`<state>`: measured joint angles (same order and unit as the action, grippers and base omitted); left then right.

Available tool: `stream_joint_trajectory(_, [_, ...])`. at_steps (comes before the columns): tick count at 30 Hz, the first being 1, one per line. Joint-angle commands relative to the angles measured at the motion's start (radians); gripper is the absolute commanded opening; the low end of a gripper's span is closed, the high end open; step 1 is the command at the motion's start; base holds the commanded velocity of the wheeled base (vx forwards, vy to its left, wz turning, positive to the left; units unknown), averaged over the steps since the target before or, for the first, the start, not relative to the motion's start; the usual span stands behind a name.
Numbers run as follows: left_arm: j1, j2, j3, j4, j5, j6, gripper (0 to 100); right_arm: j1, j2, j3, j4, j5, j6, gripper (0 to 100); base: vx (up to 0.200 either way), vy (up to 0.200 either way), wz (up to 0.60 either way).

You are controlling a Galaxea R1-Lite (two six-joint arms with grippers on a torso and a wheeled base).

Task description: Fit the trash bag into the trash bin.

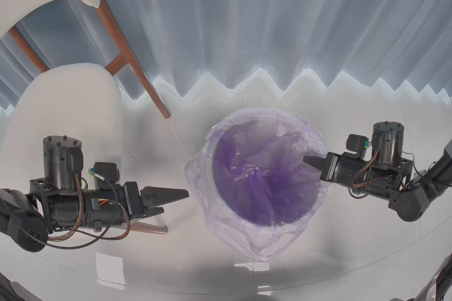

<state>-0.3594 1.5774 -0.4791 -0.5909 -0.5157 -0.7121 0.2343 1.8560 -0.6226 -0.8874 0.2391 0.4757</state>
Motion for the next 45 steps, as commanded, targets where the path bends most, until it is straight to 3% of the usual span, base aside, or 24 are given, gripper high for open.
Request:
stream_joint_trajectory(1, [-0.007, 0.079, -0.013, -0.004, 0.026, -0.003, 100, 0.0, -0.018, 0.003, 0.002, 0.0, 0.001, 0, 0.0, 0.0, 0.0])
stream_joint_trajectory(7, [-0.033, 0.133, -0.05, -0.007, 0.088, -0.004, 100, 0.0, -0.02, 0.0, 0.001, 0.002, 0.001, 0, 0.0, 0.0, 0.0])
stream_joint_trajectory(19, [-0.066, 0.125, -0.072, -0.01, 0.091, -0.032, 100, 0.0, -0.017, -0.008, 0.001, 0.002, 0.003, 0, 0.0, 0.0, 0.0])
stream_joint_trajectory(23, [-0.084, 0.142, -0.081, -0.073, 0.092, -0.063, 100, 0.0, -0.02, -0.005, 0.001, 0.002, 0.001, 0, 0.0, 0.0, 0.0])
stream_joint_trajectory(41, [-0.089, 0.217, -0.107, -0.093, 0.126, -0.066, 100, 0.0, -0.024, -0.009, -0.001, 0.002, 0.001, 0, 0.0, 0.0, 0.0])
stream_joint_trajectory(42, [-0.092, 0.22, -0.108, -0.093, 0.126, -0.067, 0, 0.0, -0.026, -0.009, -0.001, 0.002, 0.001, 0, 0.0, 0.0, 0.0])
stream_joint_trajectory(45, [-0.096, 0.23, -0.116, -0.095, 0.126, -0.067, 0, 0.0, -0.034, -0.008, 0.001, 0.002, 0.003, 0, 0.0, 0.0, 0.0])
